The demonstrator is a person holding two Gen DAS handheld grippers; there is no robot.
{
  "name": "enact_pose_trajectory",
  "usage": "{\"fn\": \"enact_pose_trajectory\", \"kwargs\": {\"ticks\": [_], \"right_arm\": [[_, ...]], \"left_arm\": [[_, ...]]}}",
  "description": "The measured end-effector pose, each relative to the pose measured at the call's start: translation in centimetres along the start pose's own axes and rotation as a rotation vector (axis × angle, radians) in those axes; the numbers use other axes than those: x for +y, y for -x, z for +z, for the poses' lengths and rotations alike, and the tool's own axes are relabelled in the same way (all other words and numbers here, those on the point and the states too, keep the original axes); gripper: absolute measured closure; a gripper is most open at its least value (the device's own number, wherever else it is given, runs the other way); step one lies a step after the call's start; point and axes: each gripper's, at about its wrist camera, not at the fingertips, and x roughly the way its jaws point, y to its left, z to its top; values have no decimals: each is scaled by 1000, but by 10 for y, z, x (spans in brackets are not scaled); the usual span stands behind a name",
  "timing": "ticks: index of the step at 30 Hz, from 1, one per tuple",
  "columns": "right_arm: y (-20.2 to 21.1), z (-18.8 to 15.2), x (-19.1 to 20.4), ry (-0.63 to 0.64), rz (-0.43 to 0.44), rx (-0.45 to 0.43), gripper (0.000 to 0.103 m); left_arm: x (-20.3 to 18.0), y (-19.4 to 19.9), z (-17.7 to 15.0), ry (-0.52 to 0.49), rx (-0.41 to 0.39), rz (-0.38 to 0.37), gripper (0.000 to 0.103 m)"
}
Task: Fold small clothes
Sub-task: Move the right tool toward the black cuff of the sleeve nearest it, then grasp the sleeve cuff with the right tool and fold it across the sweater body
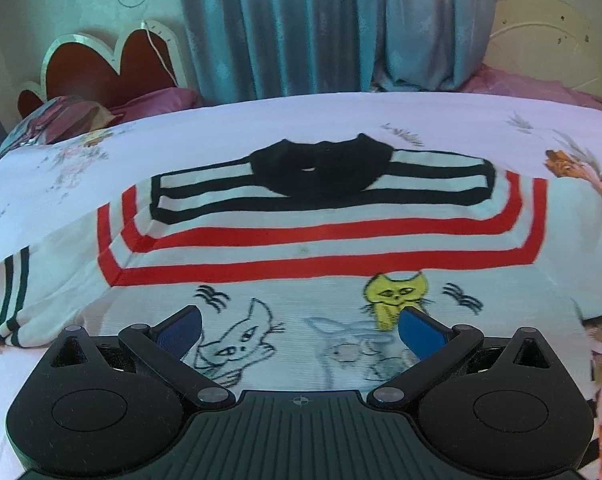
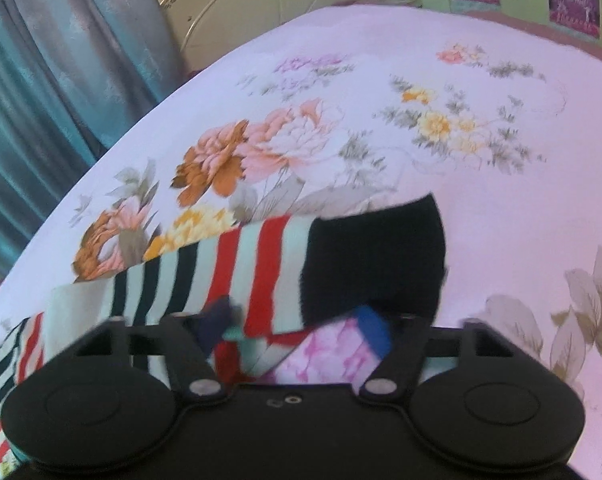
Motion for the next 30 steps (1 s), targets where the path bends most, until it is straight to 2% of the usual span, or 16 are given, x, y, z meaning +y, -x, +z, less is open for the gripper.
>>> {"fn": "enact_pose_trajectory", "kwargs": {"ticks": [1,3,7,10,14,17,20,24,27,30], "right_arm": [[-1,1,0,9,-9,-10,69],[-1,3,-1,25,-1,-23,80],[9,4,11,109,-4,-78,89],[28,1,39,222,27,-145,91],[57,-17,102,402,142,-206,91],[72,-45,155,518,256,-201,91],[75,-84,205,606,359,-144,91],[63,-140,256,690,427,-27,90],[49,-172,279,718,438,64,76],[43,-190,290,721,453,128,57]], "left_arm": [[2,-1,0,0,1,-1,0],[3,-4,0,1,5,3,0],[8,-7,0,15,19,-27,0],[13,-4,2,31,18,-32,0],[31,2,6,66,2,-30,0],[51,9,9,92,-20,-24,0],[71,11,10,111,-30,-23,0],[95,9,9,144,-21,-50,0],[103,3,6,163,-10,-85,0],[101,-4,4,182,21,-171,0]]}}
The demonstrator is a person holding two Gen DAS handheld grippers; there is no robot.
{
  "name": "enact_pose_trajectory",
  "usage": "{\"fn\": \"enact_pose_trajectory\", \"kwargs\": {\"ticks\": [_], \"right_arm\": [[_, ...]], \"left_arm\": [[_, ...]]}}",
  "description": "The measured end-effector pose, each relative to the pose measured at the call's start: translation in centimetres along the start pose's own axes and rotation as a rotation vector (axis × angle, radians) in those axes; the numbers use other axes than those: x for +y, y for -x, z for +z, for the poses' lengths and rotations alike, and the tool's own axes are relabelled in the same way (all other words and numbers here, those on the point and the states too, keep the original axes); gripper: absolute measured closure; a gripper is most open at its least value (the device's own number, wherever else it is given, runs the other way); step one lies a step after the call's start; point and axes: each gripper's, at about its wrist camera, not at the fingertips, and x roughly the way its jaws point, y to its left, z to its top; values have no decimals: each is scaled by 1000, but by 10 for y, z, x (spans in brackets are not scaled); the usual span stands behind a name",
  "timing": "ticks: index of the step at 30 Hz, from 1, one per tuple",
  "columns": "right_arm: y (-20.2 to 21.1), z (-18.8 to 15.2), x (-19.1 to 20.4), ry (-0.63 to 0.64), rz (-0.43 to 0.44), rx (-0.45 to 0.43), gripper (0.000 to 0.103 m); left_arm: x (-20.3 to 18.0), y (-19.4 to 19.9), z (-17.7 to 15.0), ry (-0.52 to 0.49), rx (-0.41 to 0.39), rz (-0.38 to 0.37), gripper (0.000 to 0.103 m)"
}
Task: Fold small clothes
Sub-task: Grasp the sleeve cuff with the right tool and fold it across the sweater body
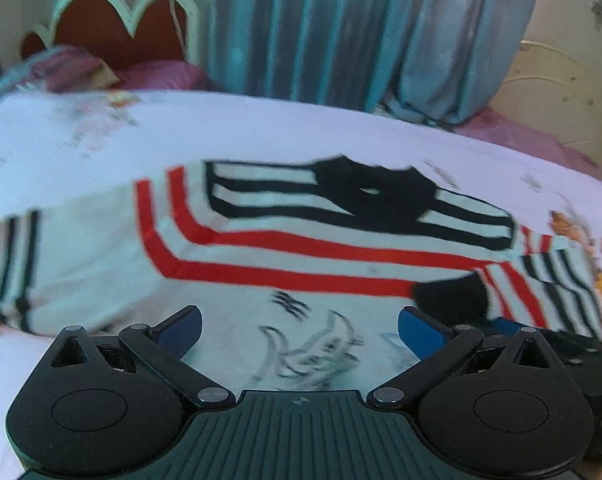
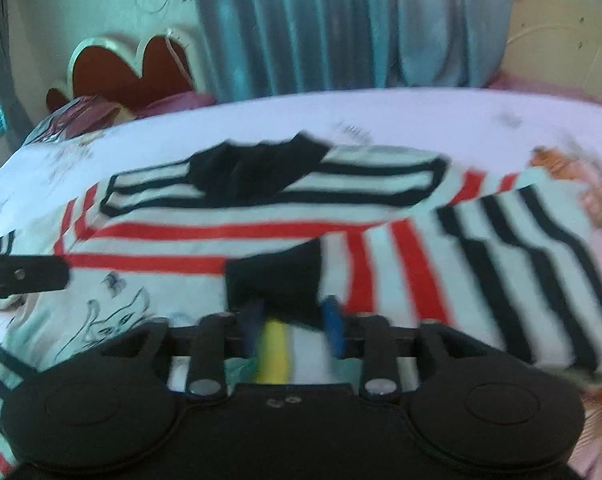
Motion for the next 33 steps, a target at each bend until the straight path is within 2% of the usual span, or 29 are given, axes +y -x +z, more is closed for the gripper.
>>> {"fn": "enact_pose_trajectory", "kwargs": {"ticks": [4,7,11,14,15,17,19,20,21,24,28,32,33], "right_arm": [[26,-8,-5,5,-26,-42,55],[47,-15,-25,7,-118,-72,47],[72,-32,-57,-7,-238,-76,47],[81,-43,-82,-58,-305,-67,46],[82,-46,-89,-74,-326,-60,45],[81,-52,-101,-114,-350,-49,44],[78,-54,-112,-149,-351,-35,42],[75,-55,-113,-157,-353,-31,42],[71,-54,-115,-162,-352,-26,42],[65,-54,-118,-185,-341,-18,42],[60,-49,-117,-197,-338,-25,43],[53,-44,-110,-198,-308,-29,47],[51,-42,-107,-200,-293,-31,51]], "left_arm": [[-15,-16,-4,19,57,-128,0],[-33,-30,-5,22,60,-209,0],[-59,-51,-3,13,88,-288,1],[-71,-68,-4,27,130,-358,37],[-73,-72,-5,39,143,-362,41],[-78,-74,-7,23,117,-348,46],[-78,-75,-8,27,102,-333,57],[-77,-75,-7,27,96,-328,72],[-76,-76,-5,19,89,-332,97],[-69,-71,0,31,70,-344,97],[-54,-39,22,53,-45,-372,97],[-24,-13,43,74,-151,-333,97],[-14,-9,44,76,-167,-311,97]]}}
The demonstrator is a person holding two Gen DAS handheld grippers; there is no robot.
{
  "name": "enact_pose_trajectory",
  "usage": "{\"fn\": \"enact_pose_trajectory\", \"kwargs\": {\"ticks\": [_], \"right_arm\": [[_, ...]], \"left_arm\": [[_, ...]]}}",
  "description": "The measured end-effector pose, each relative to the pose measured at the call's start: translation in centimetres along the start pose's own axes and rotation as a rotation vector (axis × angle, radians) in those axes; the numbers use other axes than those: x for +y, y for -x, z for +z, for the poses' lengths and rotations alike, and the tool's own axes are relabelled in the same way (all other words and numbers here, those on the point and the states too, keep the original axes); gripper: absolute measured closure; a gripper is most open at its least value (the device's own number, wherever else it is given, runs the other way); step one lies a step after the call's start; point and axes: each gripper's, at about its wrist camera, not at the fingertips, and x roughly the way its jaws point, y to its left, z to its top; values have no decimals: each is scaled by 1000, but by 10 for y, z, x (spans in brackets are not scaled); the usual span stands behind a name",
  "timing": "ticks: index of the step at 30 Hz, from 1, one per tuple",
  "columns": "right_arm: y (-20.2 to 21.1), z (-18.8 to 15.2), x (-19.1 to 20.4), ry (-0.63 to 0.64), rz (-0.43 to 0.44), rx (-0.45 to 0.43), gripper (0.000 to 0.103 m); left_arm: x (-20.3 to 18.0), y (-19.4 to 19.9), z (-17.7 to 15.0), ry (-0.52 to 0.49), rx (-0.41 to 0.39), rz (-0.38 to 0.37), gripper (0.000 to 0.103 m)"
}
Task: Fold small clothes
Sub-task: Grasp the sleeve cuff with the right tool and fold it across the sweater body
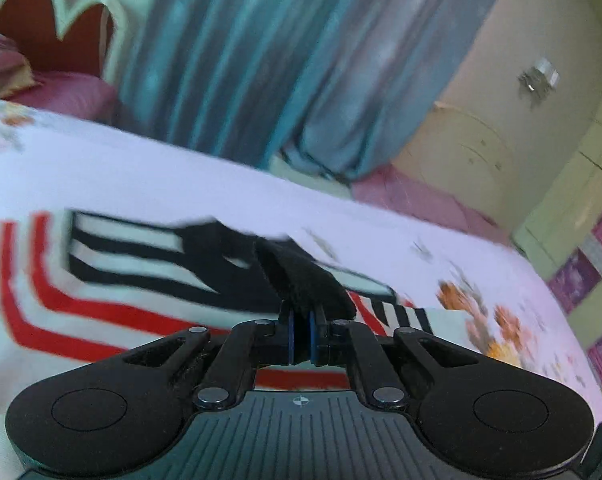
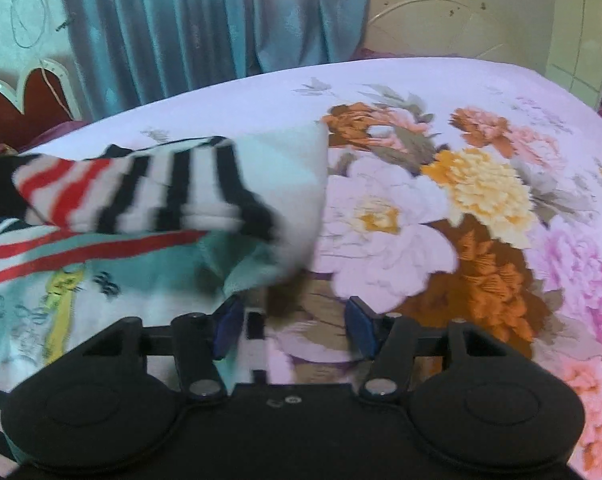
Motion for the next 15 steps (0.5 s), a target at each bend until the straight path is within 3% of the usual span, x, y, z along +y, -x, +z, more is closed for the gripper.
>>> {"fn": "enact_pose_trajectory", "kwargs": {"ticks": [2,5,7,8,11,15], "right_arm": [[0,1,7,4,30,-8,52],[-2,1,20,33,56,-3,57],[-8,0,26,57,65,30,80],[-9,0,27,58,57,32,83],[-8,-1,22,64,41,24,88],[-9,-8,11,32,33,33,90]], "left_arm": [[15,7,1,-27,-19,57,97],[46,8,-8,2,23,127,97],[61,5,-19,7,53,174,97],[67,1,-27,12,71,195,97],[78,-12,-44,31,120,222,97],[72,-17,-52,-26,141,246,97]]}}
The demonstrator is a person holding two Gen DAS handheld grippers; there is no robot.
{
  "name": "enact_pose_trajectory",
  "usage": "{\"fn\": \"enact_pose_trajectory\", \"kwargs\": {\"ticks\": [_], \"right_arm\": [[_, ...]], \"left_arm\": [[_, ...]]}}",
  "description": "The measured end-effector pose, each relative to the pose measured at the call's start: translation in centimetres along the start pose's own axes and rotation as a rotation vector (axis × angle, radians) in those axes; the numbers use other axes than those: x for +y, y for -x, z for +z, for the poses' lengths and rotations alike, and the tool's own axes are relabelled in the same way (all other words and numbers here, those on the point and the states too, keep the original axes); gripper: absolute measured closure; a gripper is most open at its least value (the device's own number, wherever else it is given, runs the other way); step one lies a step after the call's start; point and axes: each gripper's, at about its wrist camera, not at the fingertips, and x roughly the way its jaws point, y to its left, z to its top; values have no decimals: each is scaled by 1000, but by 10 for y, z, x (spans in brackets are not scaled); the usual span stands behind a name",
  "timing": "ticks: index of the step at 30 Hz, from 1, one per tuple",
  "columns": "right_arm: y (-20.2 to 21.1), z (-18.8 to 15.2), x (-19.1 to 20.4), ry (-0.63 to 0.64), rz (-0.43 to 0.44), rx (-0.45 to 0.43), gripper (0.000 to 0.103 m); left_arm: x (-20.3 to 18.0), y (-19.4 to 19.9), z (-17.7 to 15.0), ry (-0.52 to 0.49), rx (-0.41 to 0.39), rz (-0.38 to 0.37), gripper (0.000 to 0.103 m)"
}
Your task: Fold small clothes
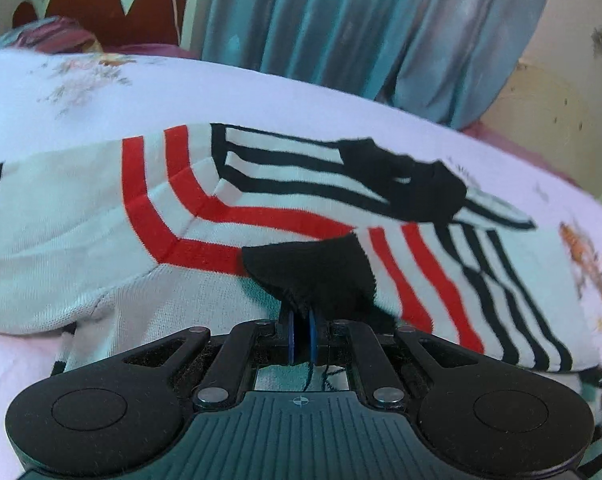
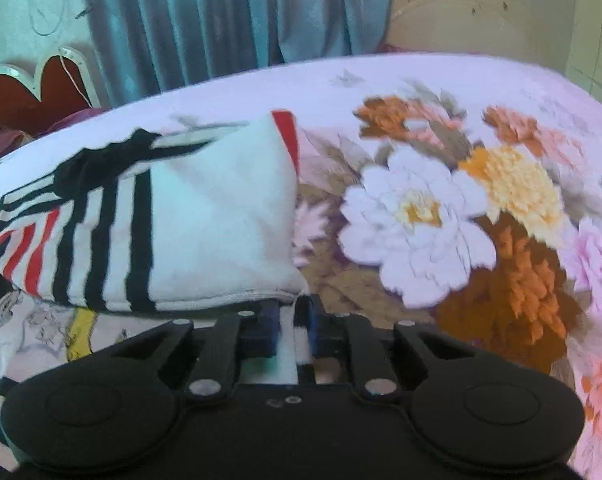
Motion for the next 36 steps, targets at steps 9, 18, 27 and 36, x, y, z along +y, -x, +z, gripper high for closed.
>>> {"fn": "enact_pose_trajectory", "kwargs": {"ticks": [9,18,27,36], "right_arm": [[33,16,-10,-8,59,-73,47],[-24,64,-7,-49,93,-31,56],[-80,101,-8,-144,110,3,84],[-81,105,4,-40,9,-48,82]], "left_arm": [[3,49,12,10,-136,18,35],[-35,9,19,-80,-89,-36,35],[-26,-19,9,-85,-26,21,36],[-33,-11,13,-106,-27,31,35]]}}
